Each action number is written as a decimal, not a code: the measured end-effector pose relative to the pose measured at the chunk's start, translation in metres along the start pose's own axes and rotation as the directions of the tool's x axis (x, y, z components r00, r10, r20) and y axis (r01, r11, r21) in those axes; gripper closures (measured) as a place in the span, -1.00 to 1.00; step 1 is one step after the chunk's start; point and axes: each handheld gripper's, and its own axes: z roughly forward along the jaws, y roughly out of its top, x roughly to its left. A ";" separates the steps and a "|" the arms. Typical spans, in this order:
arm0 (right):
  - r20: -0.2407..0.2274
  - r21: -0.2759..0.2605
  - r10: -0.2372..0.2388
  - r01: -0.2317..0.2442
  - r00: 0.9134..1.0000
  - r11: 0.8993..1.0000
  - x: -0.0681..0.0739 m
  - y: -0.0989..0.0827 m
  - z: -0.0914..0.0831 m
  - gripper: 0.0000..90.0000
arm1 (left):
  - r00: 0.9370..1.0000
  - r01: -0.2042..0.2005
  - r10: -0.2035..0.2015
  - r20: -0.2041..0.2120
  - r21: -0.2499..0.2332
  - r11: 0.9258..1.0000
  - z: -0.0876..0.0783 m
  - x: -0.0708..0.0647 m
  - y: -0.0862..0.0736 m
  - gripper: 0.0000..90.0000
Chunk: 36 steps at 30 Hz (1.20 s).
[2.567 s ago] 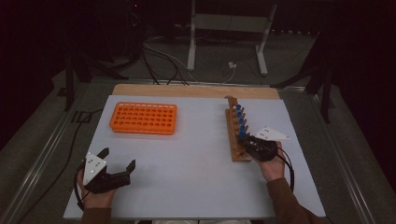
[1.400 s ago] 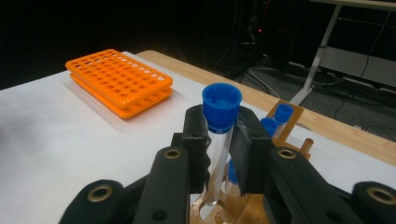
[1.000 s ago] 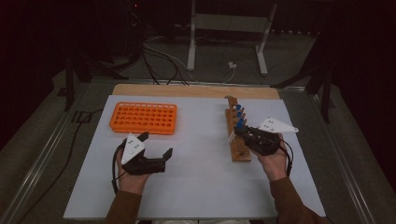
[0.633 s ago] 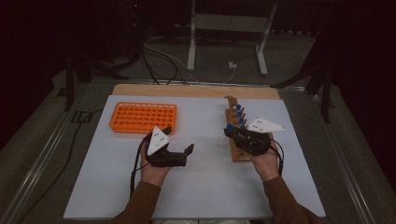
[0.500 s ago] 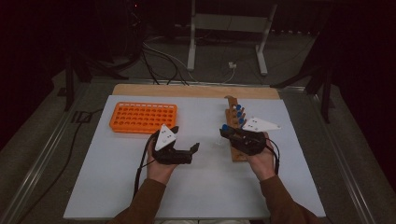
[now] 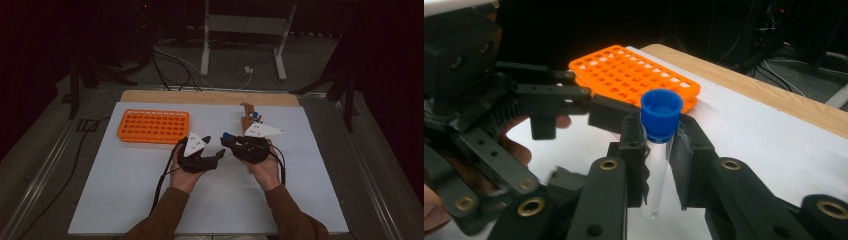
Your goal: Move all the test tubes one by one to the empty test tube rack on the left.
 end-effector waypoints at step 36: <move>0.096 -0.050 0.038 -0.034 0.995 0.998 -0.014 -0.009 -0.025 -1.00 | 0.999 -0.021 0.021 -0.034 0.008 1.000 -0.010 0.020 0.002 0.74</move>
